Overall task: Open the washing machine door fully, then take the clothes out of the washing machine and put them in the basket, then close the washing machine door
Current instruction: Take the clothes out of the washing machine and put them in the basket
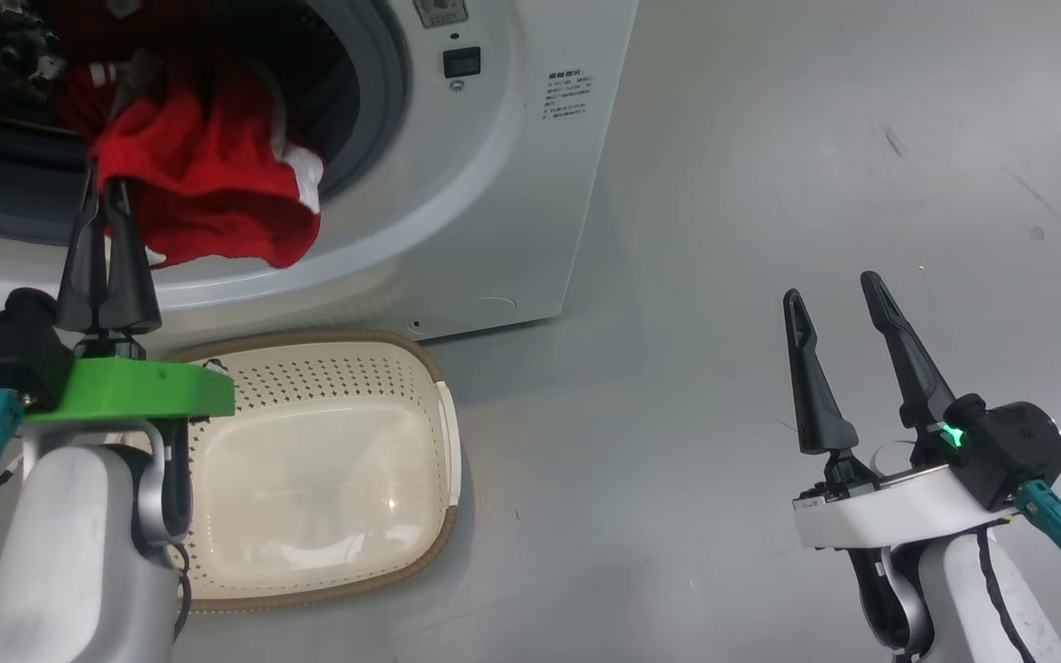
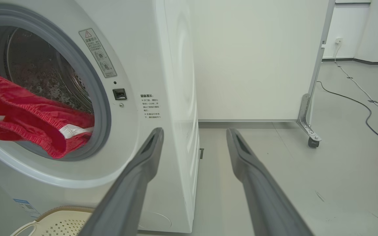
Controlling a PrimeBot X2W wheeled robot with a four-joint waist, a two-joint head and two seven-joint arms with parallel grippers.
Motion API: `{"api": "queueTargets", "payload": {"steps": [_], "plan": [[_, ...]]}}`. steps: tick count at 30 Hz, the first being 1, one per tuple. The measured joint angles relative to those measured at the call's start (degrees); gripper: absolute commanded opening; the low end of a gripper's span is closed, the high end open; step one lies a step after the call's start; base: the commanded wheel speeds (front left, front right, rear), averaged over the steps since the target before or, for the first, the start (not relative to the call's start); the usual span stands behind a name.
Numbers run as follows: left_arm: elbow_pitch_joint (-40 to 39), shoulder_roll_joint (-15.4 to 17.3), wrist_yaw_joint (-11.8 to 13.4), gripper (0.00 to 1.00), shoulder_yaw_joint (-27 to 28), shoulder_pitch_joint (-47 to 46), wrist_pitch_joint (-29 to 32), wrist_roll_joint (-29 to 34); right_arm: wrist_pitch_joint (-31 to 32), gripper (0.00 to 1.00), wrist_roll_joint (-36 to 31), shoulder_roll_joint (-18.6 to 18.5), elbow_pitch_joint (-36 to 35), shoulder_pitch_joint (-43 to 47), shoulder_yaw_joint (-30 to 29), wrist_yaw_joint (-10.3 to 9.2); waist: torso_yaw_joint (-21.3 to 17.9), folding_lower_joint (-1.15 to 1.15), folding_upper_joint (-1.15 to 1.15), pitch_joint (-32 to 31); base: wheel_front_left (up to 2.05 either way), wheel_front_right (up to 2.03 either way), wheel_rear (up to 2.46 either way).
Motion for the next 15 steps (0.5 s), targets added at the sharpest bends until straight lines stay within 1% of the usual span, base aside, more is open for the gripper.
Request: {"api": "queueTargets", "payload": {"steps": [5,15], "plan": [[-2.8,-1.4,0.7,0.0,-0.1,1.2,-0.8,0.0,0.0,1.0,-0.3,0.0,0.1,1.6,-0.1,0.0,1.0,0.0,0.0,-2.1,0.0,0.0,0.0],[-9.5,-1.5,1.7,0.0,0.0,3.4,-1.4,1.1,0.0,1.0,-0.8,0.0,0.0,3.4,-0.1,0.34,3.2,0.0,0.0,-5.2,0.0,0.0,0.0]]}}
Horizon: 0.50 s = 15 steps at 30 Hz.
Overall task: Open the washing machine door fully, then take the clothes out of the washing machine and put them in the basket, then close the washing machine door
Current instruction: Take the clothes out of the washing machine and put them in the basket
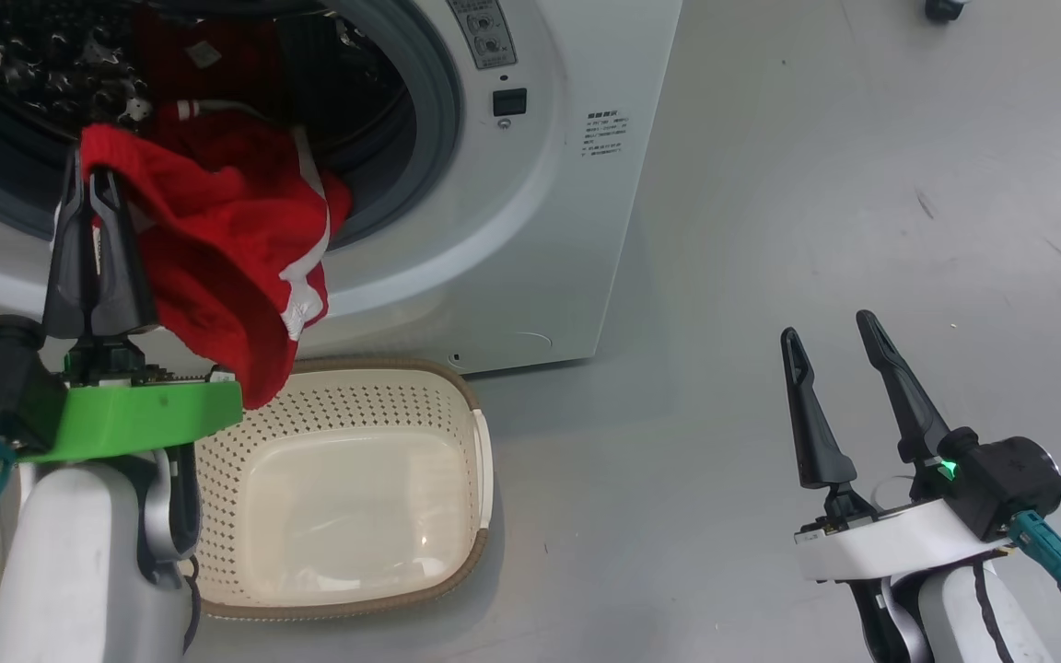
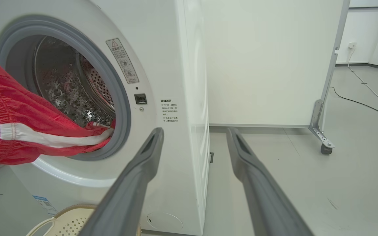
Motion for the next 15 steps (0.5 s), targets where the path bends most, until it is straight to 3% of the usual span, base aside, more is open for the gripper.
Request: {"api": "queueTargets", "payload": {"steps": [15], "plan": [[0.1,-0.7,0.8,0.0,-1.5,10.2,0.0,0.1,0.0,1.0,0.0,0.0,-1.6,1.1,1.0,0.24,1.4,0.0,0.0,0.1,0.0,0.0,0.0]]}}
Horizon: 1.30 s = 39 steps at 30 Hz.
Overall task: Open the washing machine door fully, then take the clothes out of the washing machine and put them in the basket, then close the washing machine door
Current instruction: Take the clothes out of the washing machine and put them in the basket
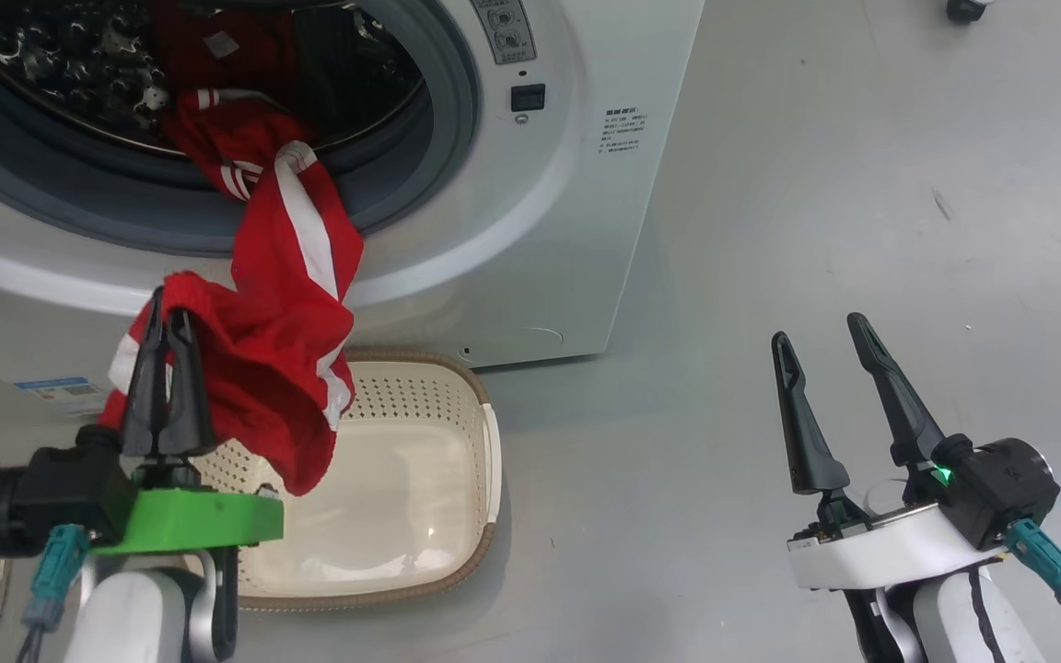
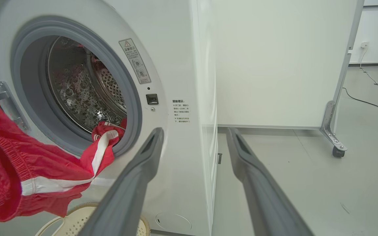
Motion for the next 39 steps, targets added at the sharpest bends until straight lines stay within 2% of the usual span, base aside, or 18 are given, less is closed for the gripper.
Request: {"api": "queueTargets", "payload": {"steps": [17,25,39], "plan": [[11.6,-0.5,0.0,0.0,-1.5,2.0,0.3,-2.5,0.0,1.0,0.8,0.0,-3.1,-1.4,1.5,0.21,-1.9,0.0,0.0,7.5,0.0,0.0,0.0],[18.1,-0.2,0.0,0.0,-0.1,-3.8,1.2,-2.5,0.0,1.0,2.2,0.0,-4.3,-3.1,2.4,0.2,-3.9,0.0,0.0,12.6,0.0,0.0,0.0],[29.7,2.8,0.4,0.0,0.6,-13.0,5.5,-2.2,0.0,1.0,4.5,-0.1,-6.1,-8.2,4.6,0.21,-8.4,0.0,0.0,21.9,0.0,0.0,0.0]]}}
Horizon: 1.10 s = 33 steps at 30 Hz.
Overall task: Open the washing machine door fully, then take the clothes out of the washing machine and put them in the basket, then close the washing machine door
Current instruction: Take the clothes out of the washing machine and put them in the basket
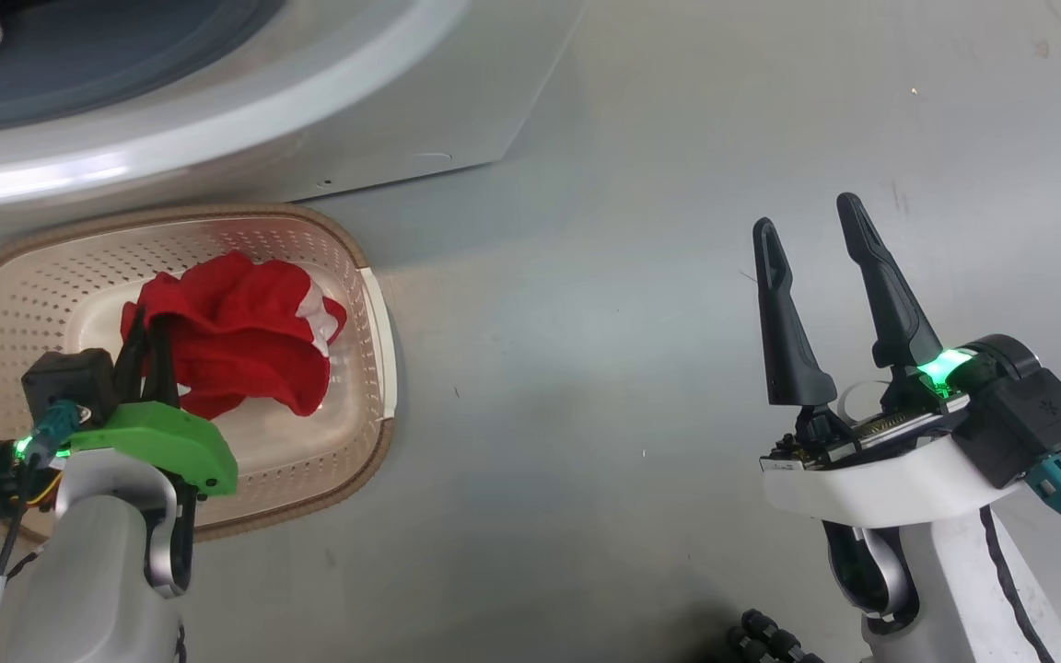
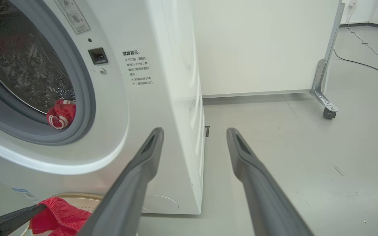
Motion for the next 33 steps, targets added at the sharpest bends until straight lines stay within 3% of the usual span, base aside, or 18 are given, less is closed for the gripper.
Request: {"api": "queueTargets", "payload": {"steps": [12,22,23,24,25,26,27,28,29,33], "plan": [[10.5,1.0,-0.5,0.0,-0.1,-4.7,3.4,0.0,0.0,1.0,0.9,0.0,0.2,-3.2,0.6,-0.04,-3.3,0.0,0.0,5.3,0.0,0.0,0.0],[15.9,0.9,-1.0,0.0,0.5,-7.4,3.8,-0.6,0.0,1.0,1.4,0.0,0.9,-4.2,0.6,-0.33,-3.8,0.0,0.0,6.1,0.0,0.0,0.0],[16.4,0.7,-1.2,0.03,0.5,-7.7,3.6,-0.6,0.0,1.0,1.4,0.0,1.1,-4.4,0.4,-0.48,-3.7,0.0,0.0,6.1,0.0,0.0,0.0],[16.9,0.5,-1.3,0.28,0.4,-8.0,3.4,-0.8,0.0,1.0,1.4,0.0,1.2,-4.7,0.2,-0.55,-3.6,0.0,0.0,6.0,0.0,0.0,0.0],[17.4,0.2,-1.6,0.38,0.4,-8.2,3.4,-1.0,0.0,1.0,1.4,0.0,1.3,-4.9,0.1,-0.54,-3.5,0.0,0.0,5.9,0.0,0.0,0.0],[17.9,0.0,-1.8,0.39,0.5,-8.3,3.0,-1.2,0.0,1.0,1.4,0.0,1.5,-4.9,0.1,-0.54,-3.4,0.0,0.0,5.8,0.0,0.0,0.0],[18.3,-0.3,-1.8,0.53,0.5,-8.4,2.6,-1.4,0.0,1.0,1.4,0.0,1.6,-4.9,0.0,-0.54,-3.3,0.0,0.0,5.6,0.0,0.0,0.0],[18.8,-0.5,-1.8,0.85,0.5,-8.5,2.3,-1.6,0.0,1.0,1.4,0.0,1.8,-4.9,-0.1,-0.54,-3.2,0.0,0.0,5.5,0.0,0.0,0.0],[19.1,-0.7,-2.0,1.0,0.4,-8.6,2.2,-1.6,0.0,1.0,1.4,0.0,1.9,-4.9,-0.2,-0.54,-3.0,0.0,0.0,5.3,0.0,0.0,0.0],[20.5,-1.5,-2.0,1.0,0.5,-8.7,-0.1,-1.6,0.0,1.0,1.3,0.0,2.7,-4.9,-0.5,-0.55,-2.4,0.0,0.0,4.3,0.0,0.0,0.0]]}}
